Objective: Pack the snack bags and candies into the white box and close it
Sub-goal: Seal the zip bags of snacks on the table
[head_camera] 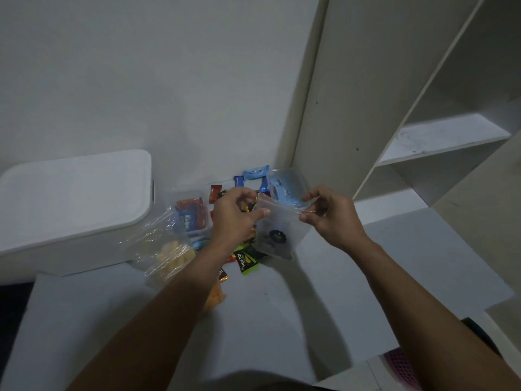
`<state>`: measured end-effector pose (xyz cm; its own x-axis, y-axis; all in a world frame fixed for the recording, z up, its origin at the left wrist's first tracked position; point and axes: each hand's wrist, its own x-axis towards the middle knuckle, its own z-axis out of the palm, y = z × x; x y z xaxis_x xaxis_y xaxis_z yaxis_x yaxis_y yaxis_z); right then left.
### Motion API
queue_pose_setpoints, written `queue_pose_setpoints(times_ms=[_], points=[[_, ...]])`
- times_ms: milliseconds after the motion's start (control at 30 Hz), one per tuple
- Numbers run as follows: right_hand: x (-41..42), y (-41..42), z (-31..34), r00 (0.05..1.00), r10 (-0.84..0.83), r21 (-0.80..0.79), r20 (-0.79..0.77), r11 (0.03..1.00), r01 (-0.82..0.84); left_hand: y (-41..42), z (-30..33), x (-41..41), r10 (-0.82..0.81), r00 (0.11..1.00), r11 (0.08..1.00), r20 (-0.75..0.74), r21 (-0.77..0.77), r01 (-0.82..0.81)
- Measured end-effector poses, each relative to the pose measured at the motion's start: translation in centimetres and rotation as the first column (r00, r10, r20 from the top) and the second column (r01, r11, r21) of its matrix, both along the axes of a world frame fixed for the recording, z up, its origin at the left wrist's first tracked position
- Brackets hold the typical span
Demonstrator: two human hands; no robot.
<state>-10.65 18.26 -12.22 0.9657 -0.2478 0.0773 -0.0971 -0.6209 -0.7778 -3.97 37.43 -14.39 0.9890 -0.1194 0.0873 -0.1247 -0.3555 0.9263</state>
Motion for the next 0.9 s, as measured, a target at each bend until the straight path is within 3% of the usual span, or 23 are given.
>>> queue_pose_setpoints(times_ms=[100, 167, 233, 333, 500, 667, 900], points=[[-0.2, 0.7, -0.1, 0.999, 0.009, 0.011, 0.033, 1.000, -0.009, -0.2, 0.0, -0.7, 0.121, 0.992, 0.993, -0.040, 0.008, -0.121], [-0.4, 1.2, -0.5, 0.998, 0.024, -0.014, 0.053, 1.000, -0.023, -0.7, 0.2, -1.2, 0.026, 0.976, 0.998, -0.218, -0.045, -0.037], [-0.7, 1.6, -1.0, 0.995, 0.036, -0.059, 0.091, 0.998, -0.030, -1.2, 0.5, -1.5, -0.069, 0.904, 0.984, -0.421, -0.180, -0.009], [-1.1, 1.9, -1.6, 0.991, 0.046, -0.086, 0.122, 0.996, -0.036, -1.5, 0.4, -1.6, -0.113, 0.844, 0.964, -0.524, -0.265, -0.035], [-1.5, 1.6, -2.1, 0.986, 0.046, -0.036, 0.159, 0.999, -0.041, -1.5, 0.4, -1.8, -0.149, 0.841, 0.957, -0.520, -0.291, -0.010], [-1.5, 1.7, -1.6, 0.997, 0.080, 0.238, 0.011, 0.968, -0.080, -1.6, 0.0, -2.1, -0.171, 0.854, 0.962, -0.491, -0.271, 0.037], [-1.1, 1.8, -2.2, 0.998, 0.036, 0.142, -0.053, 0.989, -0.028, -1.5, -0.1, -2.3, -0.184, 0.859, 0.968, -0.477, -0.237, 0.076]])
